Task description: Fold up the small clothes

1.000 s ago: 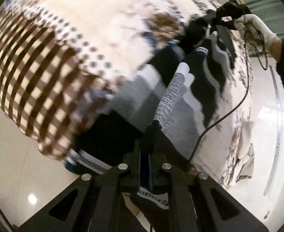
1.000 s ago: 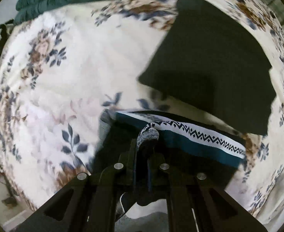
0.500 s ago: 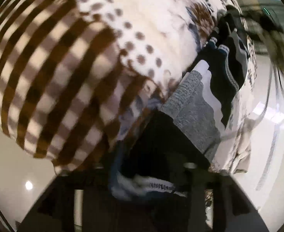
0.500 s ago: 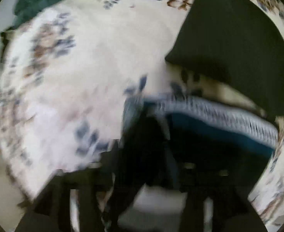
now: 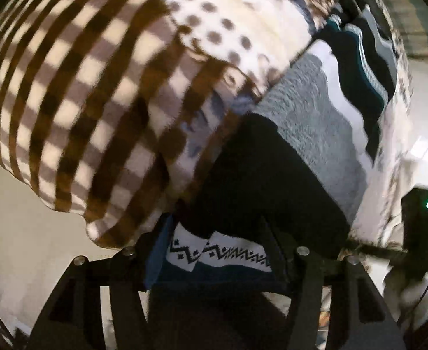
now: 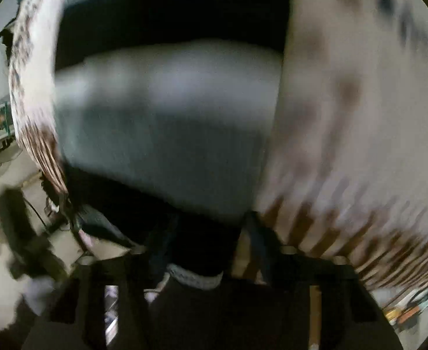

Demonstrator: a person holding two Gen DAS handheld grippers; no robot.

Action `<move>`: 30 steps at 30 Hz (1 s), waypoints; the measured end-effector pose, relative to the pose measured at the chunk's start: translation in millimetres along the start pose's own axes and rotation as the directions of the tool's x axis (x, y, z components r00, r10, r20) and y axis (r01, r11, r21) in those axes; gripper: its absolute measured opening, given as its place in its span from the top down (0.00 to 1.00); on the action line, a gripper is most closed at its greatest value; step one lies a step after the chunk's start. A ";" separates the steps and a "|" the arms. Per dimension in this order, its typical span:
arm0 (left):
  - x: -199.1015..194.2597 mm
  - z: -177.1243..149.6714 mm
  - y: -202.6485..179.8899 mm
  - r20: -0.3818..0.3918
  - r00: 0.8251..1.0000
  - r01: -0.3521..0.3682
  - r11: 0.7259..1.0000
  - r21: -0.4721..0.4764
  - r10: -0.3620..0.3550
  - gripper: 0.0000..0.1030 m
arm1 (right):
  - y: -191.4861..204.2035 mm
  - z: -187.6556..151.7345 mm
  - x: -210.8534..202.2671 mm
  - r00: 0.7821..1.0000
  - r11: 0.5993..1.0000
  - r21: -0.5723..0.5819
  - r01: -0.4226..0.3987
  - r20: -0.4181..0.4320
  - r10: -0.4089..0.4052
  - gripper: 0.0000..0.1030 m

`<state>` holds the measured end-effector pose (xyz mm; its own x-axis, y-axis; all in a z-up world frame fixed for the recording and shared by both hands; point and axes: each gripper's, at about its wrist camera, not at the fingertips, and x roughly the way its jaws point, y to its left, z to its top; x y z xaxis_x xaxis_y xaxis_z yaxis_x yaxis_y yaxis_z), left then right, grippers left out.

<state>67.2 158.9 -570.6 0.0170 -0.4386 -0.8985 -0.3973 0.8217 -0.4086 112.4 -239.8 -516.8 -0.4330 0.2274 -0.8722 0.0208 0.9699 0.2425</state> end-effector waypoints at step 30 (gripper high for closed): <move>1.9 369.5 -306.9 0.184 0.956 0.124 0.884 0.450 -0.227 0.96 | -115.6 260.8 -256.3 0.788 0.933 0.191 -0.305 0.601 0.135 0.46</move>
<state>528.2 40.4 -506.2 0.2752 -0.5394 -0.7959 0.0637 0.8362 -0.5447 456.0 -387.5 -432.1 0.2029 0.3623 -0.9097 0.3240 0.8519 0.4115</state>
